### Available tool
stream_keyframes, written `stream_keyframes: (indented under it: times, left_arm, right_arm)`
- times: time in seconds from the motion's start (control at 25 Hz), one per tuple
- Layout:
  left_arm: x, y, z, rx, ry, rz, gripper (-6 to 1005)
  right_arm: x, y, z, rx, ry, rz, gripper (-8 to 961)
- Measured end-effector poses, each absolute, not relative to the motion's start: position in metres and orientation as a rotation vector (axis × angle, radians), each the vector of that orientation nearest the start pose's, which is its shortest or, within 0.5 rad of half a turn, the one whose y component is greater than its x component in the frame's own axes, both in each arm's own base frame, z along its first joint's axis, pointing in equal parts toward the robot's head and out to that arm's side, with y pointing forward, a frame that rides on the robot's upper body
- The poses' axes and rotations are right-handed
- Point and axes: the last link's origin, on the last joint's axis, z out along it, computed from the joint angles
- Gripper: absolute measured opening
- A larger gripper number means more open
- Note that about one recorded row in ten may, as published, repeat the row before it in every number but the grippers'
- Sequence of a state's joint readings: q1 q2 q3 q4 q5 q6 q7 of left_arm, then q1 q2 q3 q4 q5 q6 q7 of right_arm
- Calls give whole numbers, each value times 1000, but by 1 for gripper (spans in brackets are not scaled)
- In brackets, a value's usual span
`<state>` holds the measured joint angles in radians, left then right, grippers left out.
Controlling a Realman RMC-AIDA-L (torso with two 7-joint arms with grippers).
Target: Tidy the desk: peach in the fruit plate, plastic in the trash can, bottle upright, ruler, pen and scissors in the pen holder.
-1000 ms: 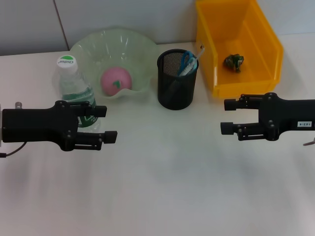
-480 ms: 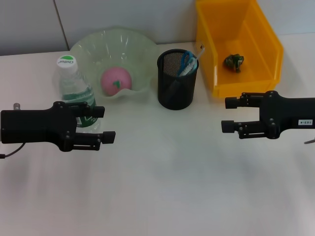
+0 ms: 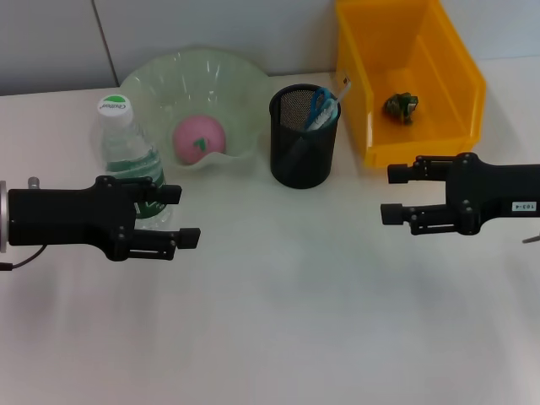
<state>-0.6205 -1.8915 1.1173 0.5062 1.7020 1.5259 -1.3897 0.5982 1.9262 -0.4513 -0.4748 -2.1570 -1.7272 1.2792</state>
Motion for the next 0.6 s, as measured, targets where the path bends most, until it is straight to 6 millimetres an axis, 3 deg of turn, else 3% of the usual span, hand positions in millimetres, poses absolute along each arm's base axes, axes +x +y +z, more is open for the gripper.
stream_keyframes:
  times: [0.6]
  left_arm:
    - [-247, 351, 12, -2924, -511, -579, 818]
  right_arm:
    - [280, 331, 47, -2773, 564, 741, 768]
